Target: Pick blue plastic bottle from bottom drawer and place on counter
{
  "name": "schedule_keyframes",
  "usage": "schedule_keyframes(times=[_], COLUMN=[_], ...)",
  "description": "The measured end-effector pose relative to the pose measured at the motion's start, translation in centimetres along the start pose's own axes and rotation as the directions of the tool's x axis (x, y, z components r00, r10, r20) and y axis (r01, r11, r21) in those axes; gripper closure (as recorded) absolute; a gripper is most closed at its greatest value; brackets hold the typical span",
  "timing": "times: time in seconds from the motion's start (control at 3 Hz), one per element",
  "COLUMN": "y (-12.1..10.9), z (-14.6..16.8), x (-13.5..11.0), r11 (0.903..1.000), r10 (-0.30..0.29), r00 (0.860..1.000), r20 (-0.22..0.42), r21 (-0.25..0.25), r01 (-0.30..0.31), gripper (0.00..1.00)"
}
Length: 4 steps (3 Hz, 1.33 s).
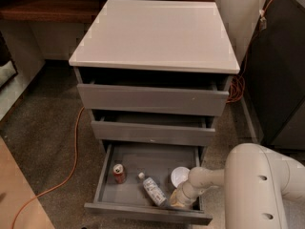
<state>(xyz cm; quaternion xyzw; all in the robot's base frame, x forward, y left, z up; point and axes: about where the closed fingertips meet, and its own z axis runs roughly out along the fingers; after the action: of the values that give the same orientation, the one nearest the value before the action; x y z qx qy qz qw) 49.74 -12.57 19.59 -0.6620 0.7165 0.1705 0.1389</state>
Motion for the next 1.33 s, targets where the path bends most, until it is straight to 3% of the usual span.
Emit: schedule_keyframes(times=[0.33, 0.67, 1.0, 1.33], y=[-0.5, -2.9, -5.2, -6.8], z=[-1.2, -1.1, -0.8, 0.0], x=[-2.8, -6.8, -9.1, -11.0], r11=[0.9999, 0.9978, 0.9866, 0.9667], r10=[-0.011, 0.067, 0.159, 0.248], r00=[1.000, 0.998, 0.986, 0.964], r20=[-0.003, 0.023, 0.050, 0.090], r21=[-0.012, -0.005, 0.029, 0.041], r01=[0.011, -0.067, -0.161, -0.253], gripper=[1.00, 0.80, 0.56, 0.34])
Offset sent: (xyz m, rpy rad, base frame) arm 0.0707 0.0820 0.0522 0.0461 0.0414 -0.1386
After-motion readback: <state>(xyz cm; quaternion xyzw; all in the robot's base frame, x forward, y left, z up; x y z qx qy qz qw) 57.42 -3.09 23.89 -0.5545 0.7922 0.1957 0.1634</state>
